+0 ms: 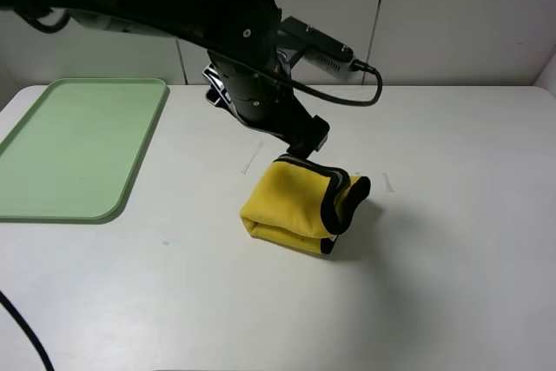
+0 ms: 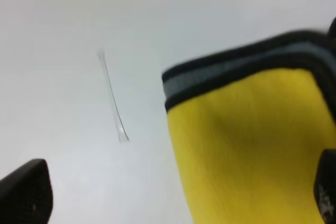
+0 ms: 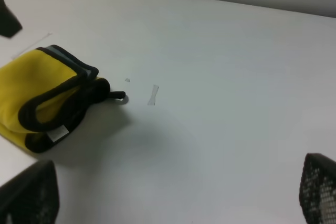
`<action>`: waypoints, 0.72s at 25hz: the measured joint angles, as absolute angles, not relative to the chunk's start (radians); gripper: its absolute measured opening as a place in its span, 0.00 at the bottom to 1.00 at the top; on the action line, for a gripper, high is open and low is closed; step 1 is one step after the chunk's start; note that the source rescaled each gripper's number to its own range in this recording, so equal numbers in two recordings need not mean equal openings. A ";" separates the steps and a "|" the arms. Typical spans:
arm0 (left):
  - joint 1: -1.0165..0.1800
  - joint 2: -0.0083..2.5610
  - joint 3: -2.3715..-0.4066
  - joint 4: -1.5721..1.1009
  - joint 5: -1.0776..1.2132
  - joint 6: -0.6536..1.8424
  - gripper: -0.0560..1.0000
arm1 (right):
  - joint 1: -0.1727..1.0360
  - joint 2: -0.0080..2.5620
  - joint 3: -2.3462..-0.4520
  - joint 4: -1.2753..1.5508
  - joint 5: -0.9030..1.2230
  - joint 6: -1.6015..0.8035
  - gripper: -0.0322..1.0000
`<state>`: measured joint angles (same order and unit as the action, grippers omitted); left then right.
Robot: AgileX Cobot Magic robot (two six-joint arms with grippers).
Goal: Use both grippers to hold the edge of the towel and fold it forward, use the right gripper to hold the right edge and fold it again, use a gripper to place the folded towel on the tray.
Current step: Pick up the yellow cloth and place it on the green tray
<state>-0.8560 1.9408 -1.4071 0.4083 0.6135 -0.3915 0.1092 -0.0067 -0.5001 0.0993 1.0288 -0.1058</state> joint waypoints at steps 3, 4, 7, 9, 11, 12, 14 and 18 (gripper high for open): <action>-0.855 1.990 -1.407 0.409 0.614 -0.398 1.00 | 0.109 -0.007 -0.500 0.100 1.029 -0.106 1.00; -0.855 2.011 -1.407 0.409 0.614 -0.399 1.00 | 0.109 -0.007 -0.500 0.101 1.029 -0.106 1.00; -0.855 2.099 -1.406 0.409 0.609 -0.401 1.00 | 0.109 -0.007 -0.500 0.102 1.029 -0.106 1.00; -0.855 2.139 -1.406 0.407 0.594 -0.408 1.00 | 0.109 -0.007 -0.500 0.102 1.029 -0.106 1.00; -0.855 2.172 -1.406 0.393 0.560 -0.415 1.00 | 0.109 -0.007 -0.500 0.102 1.029 -0.106 1.00; -0.855 2.183 -1.406 0.384 0.547 -0.415 1.00 | 0.109 -0.007 -0.500 0.102 1.029 -0.106 1.00; -0.855 2.196 -1.406 0.370 0.528 -0.415 1.00 | 0.109 -0.007 -0.500 0.102 1.029 -0.106 1.00; -0.853 2.208 -1.408 0.352 0.495 -0.415 1.00 | 0.109 -0.007 -0.500 0.102 1.029 -0.106 1.00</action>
